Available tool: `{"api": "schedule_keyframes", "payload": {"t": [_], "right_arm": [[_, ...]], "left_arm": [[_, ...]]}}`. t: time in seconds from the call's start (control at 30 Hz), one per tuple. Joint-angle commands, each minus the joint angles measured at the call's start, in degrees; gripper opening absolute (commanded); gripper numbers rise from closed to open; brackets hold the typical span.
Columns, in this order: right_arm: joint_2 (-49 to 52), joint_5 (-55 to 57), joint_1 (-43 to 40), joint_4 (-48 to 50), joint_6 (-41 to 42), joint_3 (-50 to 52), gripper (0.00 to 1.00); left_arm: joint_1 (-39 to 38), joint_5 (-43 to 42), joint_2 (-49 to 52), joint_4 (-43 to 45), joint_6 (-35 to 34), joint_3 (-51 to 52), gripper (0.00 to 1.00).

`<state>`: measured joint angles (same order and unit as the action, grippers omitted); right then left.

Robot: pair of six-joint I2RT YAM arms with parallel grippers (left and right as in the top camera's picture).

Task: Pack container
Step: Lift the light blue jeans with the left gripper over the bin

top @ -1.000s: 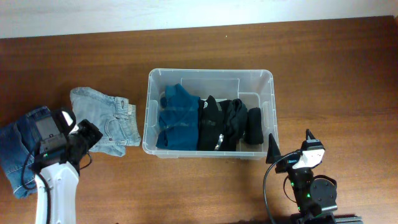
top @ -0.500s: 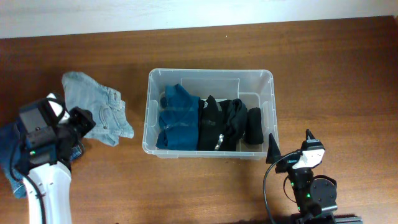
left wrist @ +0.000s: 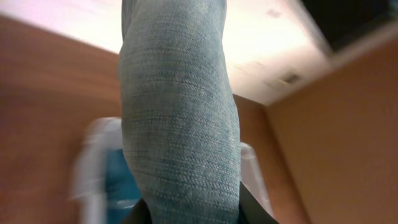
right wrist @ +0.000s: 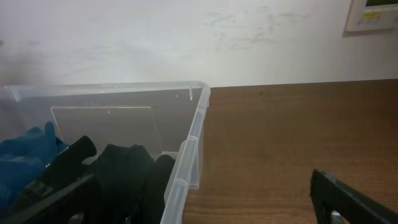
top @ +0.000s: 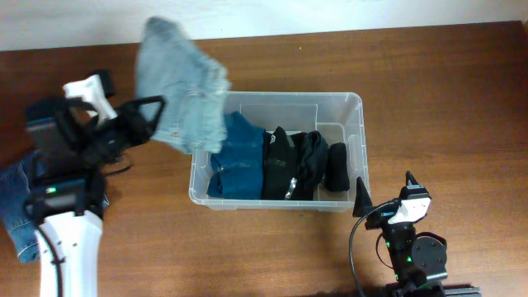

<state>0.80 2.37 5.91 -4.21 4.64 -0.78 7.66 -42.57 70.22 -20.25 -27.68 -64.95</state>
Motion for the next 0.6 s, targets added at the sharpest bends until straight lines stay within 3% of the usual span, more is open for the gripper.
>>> {"api": "schedule_keyframes", "payload": {"t": [0.0, 0.2, 0.33, 0.57], "right_arm": [[-0.6, 0.9, -0.5, -0.1, 0.0, 0.5, 0.98], [-0.6, 0.9, -0.5, -0.1, 0.1, 0.5, 0.99], [-0.6, 0.9, -0.5, -0.1, 0.1, 0.5, 0.99], [-0.6, 0.9, -0.5, -0.1, 0.1, 0.5, 0.99]], "left_arm": [[-7.4, -3.0, -2.0, 5.4, -5.7, -2.4, 0.0], [-20.5, 11.7, -1.2, 7.0, -12.4, -2.4, 0.01], [-29.9, 21.7, 0.8, 7.0, -20.6, -2.4, 0.01], [-39.8, 31.0, 6.7, 8.8, -31.6, -2.4, 0.0]]}}
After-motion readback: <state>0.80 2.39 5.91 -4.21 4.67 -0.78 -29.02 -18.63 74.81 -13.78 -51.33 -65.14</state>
